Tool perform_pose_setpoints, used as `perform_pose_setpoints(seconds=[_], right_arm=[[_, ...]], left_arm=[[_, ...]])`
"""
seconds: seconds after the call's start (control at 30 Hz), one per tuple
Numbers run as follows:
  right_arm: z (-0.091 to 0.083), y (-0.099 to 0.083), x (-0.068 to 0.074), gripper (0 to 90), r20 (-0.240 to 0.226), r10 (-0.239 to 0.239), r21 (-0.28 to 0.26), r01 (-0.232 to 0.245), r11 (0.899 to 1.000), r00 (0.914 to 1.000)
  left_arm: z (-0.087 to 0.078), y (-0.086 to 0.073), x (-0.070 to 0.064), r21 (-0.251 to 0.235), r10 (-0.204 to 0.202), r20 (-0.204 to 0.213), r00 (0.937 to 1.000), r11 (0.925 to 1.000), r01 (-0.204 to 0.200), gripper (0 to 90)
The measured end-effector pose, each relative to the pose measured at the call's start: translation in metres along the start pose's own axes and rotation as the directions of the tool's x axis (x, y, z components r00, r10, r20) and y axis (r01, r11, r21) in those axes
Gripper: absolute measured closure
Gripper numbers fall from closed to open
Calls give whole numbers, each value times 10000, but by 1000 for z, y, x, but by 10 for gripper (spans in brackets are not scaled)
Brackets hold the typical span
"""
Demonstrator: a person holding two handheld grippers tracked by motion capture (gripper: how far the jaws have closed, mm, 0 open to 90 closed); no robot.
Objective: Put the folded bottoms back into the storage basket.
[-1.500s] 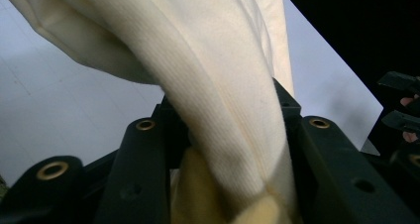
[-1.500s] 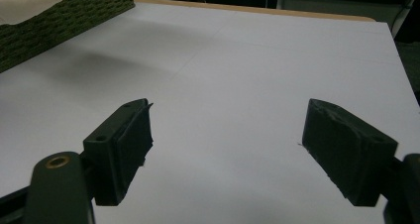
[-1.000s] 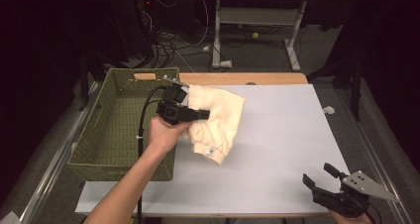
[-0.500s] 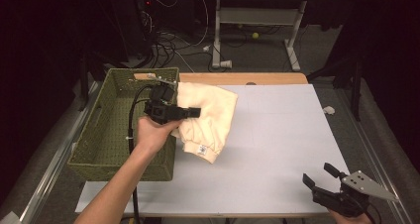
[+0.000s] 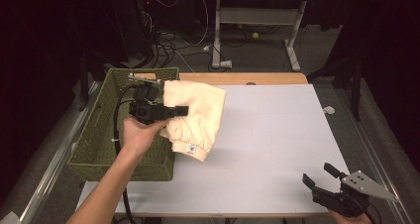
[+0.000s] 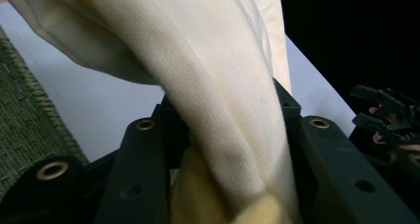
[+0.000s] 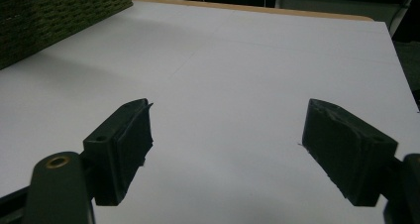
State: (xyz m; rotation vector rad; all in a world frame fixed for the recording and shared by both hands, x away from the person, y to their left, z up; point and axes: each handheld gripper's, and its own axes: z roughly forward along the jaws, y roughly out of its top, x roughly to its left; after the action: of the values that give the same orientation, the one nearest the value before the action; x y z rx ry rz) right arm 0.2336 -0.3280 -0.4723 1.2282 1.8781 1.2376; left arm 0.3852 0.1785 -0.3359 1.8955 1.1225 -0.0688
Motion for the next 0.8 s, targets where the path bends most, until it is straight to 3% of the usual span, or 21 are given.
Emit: perform_pose_setpoints(seconds=[0.8], right_arm=[[0,0,-1,203,24,80,-9,-80,10000,10000]], left_arm=[[-43,-6,16,-698,-274,-410,9988,9973,245,600]])
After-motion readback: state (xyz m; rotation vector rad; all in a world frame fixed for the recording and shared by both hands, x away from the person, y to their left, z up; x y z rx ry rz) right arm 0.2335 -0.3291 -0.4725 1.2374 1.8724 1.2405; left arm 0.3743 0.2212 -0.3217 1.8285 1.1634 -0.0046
